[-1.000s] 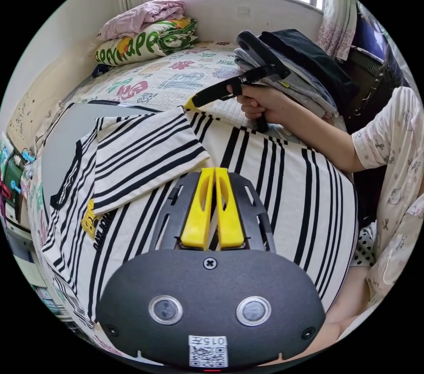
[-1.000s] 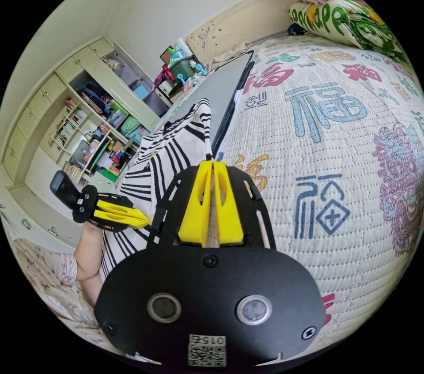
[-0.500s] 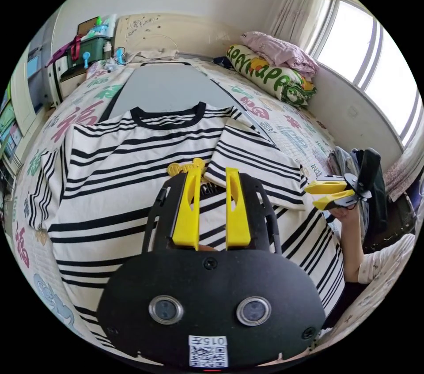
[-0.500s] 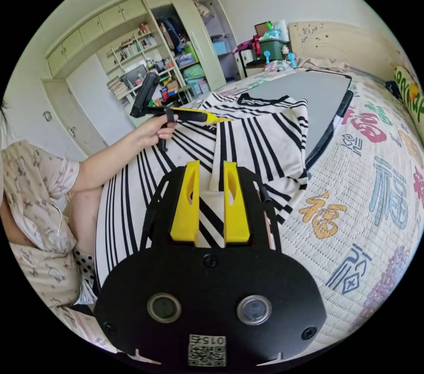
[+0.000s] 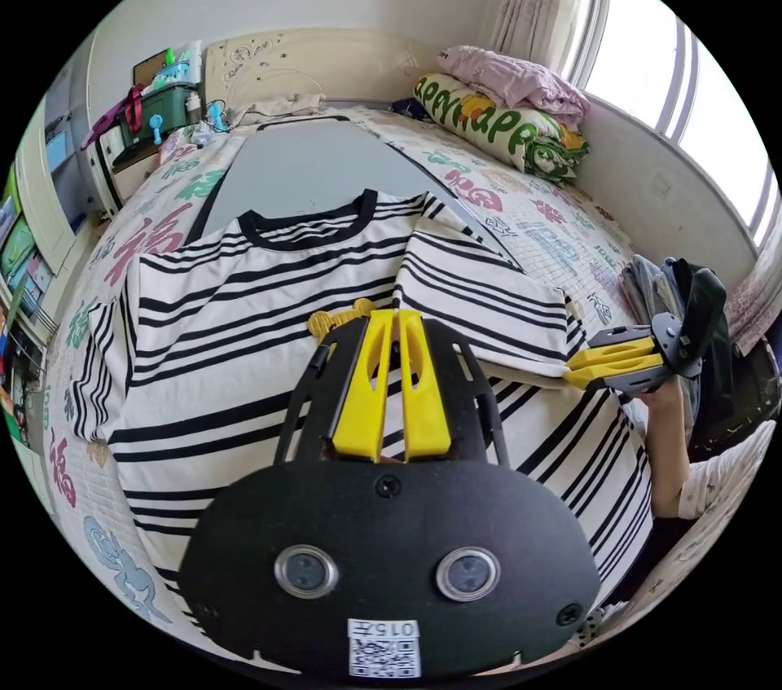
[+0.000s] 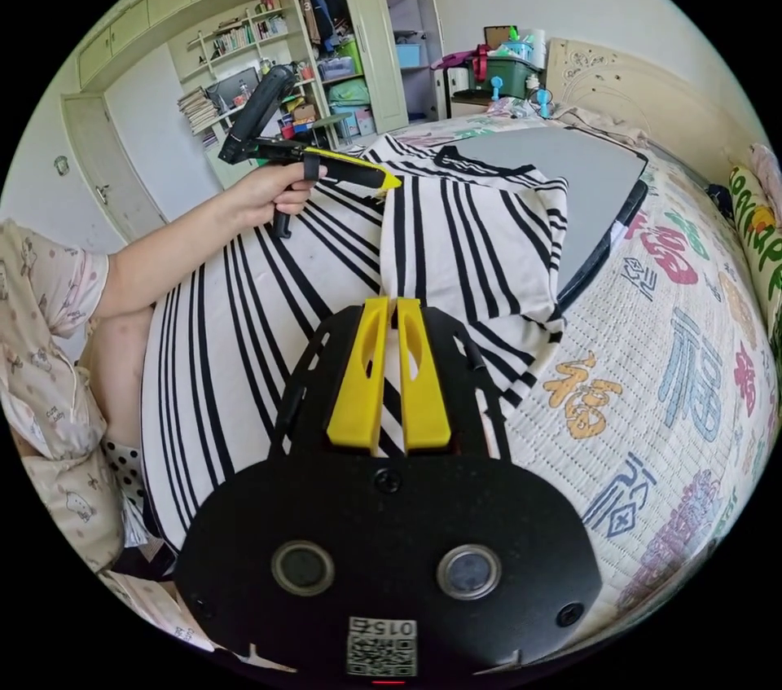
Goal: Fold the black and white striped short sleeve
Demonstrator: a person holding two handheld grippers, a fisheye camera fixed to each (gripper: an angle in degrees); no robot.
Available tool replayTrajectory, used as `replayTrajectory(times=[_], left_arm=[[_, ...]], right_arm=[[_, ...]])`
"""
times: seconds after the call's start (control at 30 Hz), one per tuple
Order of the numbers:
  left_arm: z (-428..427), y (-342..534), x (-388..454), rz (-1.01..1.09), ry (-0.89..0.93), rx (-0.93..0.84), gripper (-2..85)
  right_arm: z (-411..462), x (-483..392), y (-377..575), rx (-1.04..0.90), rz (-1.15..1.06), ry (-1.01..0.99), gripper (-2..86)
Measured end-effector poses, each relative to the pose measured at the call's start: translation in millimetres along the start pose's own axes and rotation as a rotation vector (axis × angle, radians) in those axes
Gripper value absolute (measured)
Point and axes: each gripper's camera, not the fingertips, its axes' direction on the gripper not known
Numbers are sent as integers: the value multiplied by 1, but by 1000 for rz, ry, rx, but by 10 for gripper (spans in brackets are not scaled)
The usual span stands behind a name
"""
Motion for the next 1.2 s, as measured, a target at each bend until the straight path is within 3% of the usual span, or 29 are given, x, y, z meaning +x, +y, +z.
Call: replayTrajectory(times=[0.23,0.43,0.6,0.73,0.83,0.93,1.07,1.2], left_arm=[[13,-28,60,28,-70,-130,9],[0,-50,111,51,-93,-136,26],[-64,-53,126,28,-102,-99,54],[-202,6,139,120,-147,76,57],[-281,66,130,79,-177,132,58],[-336,117,118,-38,-114,159,57],[-388,175,101,-424,17,333,59],[-418,209,121,-484,56,499,74]], right_arm=[[16,-26,-36,-29,4,-31,22],[17,-38,-68,-32,23,-66,32],[12,-54,-95,-27,27,-33,37],[9,-111,-114,4,-48,305,85],[-10,-154,-132,-85,61,512,91],[-76,-212,-123,54,196,444,90],[-169,-303,-80,335,409,411,77],[-217,-366,-49,503,563,418,73]])
